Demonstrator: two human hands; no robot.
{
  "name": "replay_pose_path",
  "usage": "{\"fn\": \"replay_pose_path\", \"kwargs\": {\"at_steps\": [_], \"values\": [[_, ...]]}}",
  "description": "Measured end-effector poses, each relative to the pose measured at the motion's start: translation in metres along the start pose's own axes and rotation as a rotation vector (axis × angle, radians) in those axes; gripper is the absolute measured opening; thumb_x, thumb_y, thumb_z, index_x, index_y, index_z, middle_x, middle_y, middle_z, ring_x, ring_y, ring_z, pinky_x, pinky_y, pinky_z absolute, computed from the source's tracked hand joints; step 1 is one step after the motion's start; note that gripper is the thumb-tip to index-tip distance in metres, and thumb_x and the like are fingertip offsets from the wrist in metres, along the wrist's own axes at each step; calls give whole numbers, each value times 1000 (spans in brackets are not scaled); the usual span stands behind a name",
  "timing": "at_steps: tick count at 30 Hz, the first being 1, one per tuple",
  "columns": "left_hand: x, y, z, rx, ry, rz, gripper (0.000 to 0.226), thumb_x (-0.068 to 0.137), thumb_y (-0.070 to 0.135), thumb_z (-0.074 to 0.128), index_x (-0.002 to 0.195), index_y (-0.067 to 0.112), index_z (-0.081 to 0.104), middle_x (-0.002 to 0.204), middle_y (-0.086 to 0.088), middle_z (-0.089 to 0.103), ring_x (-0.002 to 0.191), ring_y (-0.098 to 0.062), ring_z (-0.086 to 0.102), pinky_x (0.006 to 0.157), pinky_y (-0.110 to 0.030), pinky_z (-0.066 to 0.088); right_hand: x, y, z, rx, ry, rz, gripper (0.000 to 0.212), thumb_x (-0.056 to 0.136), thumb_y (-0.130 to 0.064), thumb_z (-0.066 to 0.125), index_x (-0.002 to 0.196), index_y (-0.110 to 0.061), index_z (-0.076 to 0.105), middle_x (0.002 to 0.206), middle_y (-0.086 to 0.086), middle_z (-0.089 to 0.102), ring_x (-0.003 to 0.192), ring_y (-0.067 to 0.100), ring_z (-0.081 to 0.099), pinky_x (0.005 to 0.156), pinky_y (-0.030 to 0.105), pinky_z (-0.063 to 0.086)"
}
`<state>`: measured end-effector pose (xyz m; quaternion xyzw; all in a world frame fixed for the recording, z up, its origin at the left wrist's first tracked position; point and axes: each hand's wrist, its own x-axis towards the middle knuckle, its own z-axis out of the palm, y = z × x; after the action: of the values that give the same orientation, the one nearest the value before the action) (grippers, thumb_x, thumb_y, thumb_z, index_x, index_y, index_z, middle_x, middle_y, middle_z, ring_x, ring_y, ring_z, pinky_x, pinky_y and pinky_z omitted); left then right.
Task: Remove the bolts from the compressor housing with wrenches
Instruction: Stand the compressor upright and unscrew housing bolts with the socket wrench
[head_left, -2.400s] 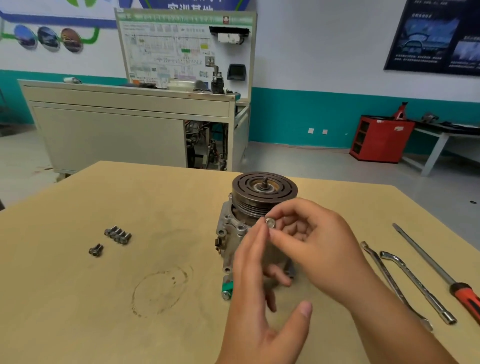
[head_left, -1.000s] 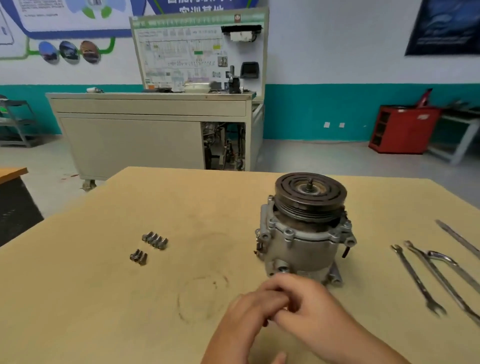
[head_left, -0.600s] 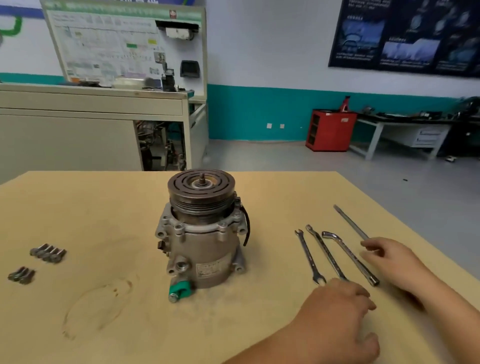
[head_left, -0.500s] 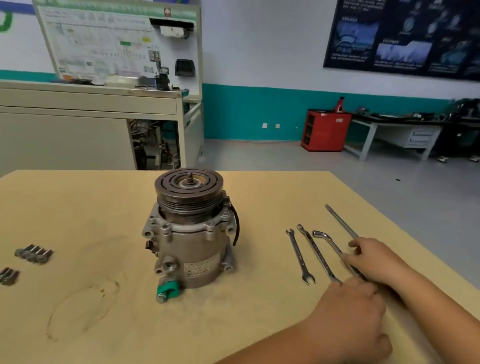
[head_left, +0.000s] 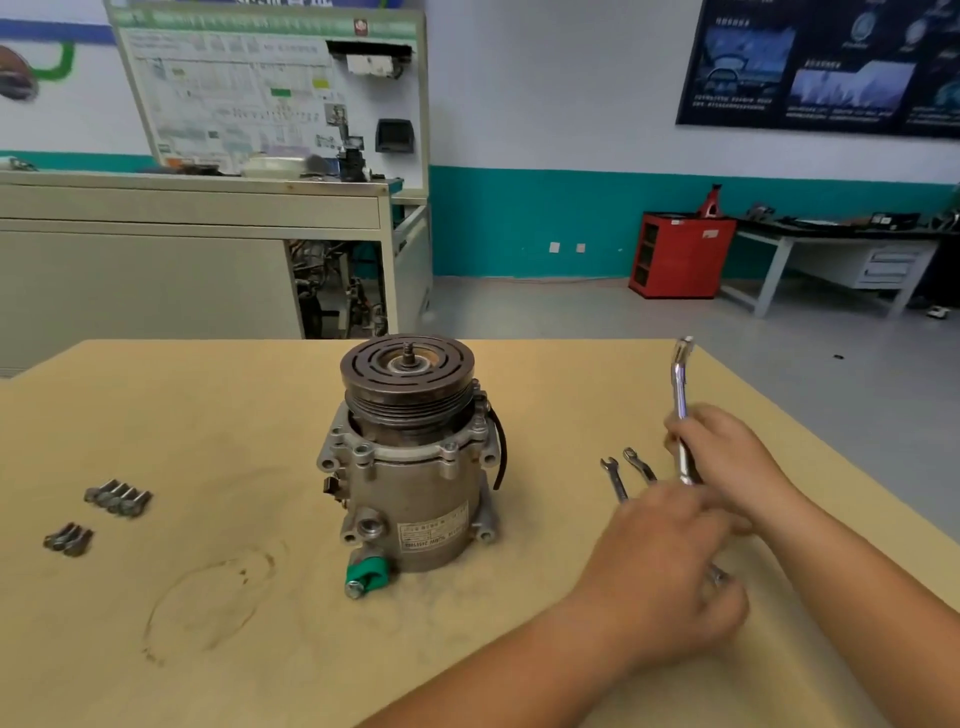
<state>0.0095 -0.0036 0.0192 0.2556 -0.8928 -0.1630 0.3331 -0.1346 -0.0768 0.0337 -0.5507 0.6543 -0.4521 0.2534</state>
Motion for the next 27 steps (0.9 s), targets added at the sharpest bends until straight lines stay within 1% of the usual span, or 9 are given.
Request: {"fn": "replay_pose_path", "kwargs": {"at_steps": [3, 5, 6, 8, 12, 14, 19, 24, 27], "values": [[6, 1, -60, -41, 354, 40, 42, 80, 0, 65, 122, 0, 57, 116, -16, 58, 106, -26, 51, 93, -29, 41, -9, -57, 21, 238, -78, -206, 17, 93, -15, 52, 76, -17, 56, 63, -4, 58, 54, 8, 53, 55, 20, 42], [15, -3, -105, -31, 558, 41, 45, 81, -2, 63, 125, 2, 53, 115, -8, 54, 104, -11, 49, 87, -11, 39, -14, -88, 35, 186, -109, -399, 16, 93, -13, 51, 80, -19, 57, 61, -13, 63, 56, -2, 58, 56, 13, 44], [20, -6, -128, -2, 609, 24, 46, 83, 1, 62, 128, 5, 51, 116, -1, 51, 107, -7, 47, 87, -9, 38, -16, -101, 42, 136, -108, -469, 17, 94, -14, 51, 79, -20, 57, 61, -16, 64, 56, -5, 59, 53, 8, 41], [27, -14, -166, 79, 602, -52, 47, 88, 10, 60, 133, 11, 47, 121, 6, 47, 112, -4, 45, 92, -14, 38, -18, -119, 57, 46, -99, -538, 15, 95, -20, 50, 83, -18, 58, 65, -16, 64, 61, -6, 62, 53, 6, 41], [31, -37, -197, 197, 434, -152, 49, 94, 22, 58, 140, 16, 42, 134, 4, 51, 118, -5, 47, 91, -14, 36, -18, -133, 74, -95, -127, -551, 20, 96, -26, 49, 89, -10, 59, 78, 2, 68, 71, 14, 66, 72, 37, 52], [27, -48, -198, 207, 365, -163, 49, 95, 25, 56, 140, 17, 41, 132, 6, 54, 117, -3, 49, 90, -14, 37, -19, -135, 76, -137, -138, -553, 22, 95, -26, 50, 90, -8, 59, 78, 5, 68, 69, 16, 66, 73, 43, 52], [24, -61, -193, 143, 352, -174, 28, 95, 21, 56, 122, 17, 61, 109, 8, 66, 100, 1, 58, 85, -11, 43, -16, -145, 76, -233, -201, -552, 19, 95, -30, 49, 87, -16, 60, 79, -1, 67, 67, 10, 67, 72, 37, 53], [24, -66, -193, -144, 415, -183, 14, 94, 13, 58, 102, 20, 67, 89, 13, 70, 90, -3, 66, 89, -21, 51, -13, -153, 71, -338, -296, -556, 22, 90, -35, 57, 70, -27, 54, 72, -10, 65, 65, 2, 65, 62, 26, 46], [22, -71, -196, -229, 432, -172, 18, 91, 9, 62, 97, 25, 68, 85, 16, 70, 85, 1, 67, 85, -17, 52, -6, -154, 67, -243, -275, -581, 9, 88, -35, 58, 86, -27, 59, 84, -13, 64, 83, 8, 62, 69, 25, 44]]}}
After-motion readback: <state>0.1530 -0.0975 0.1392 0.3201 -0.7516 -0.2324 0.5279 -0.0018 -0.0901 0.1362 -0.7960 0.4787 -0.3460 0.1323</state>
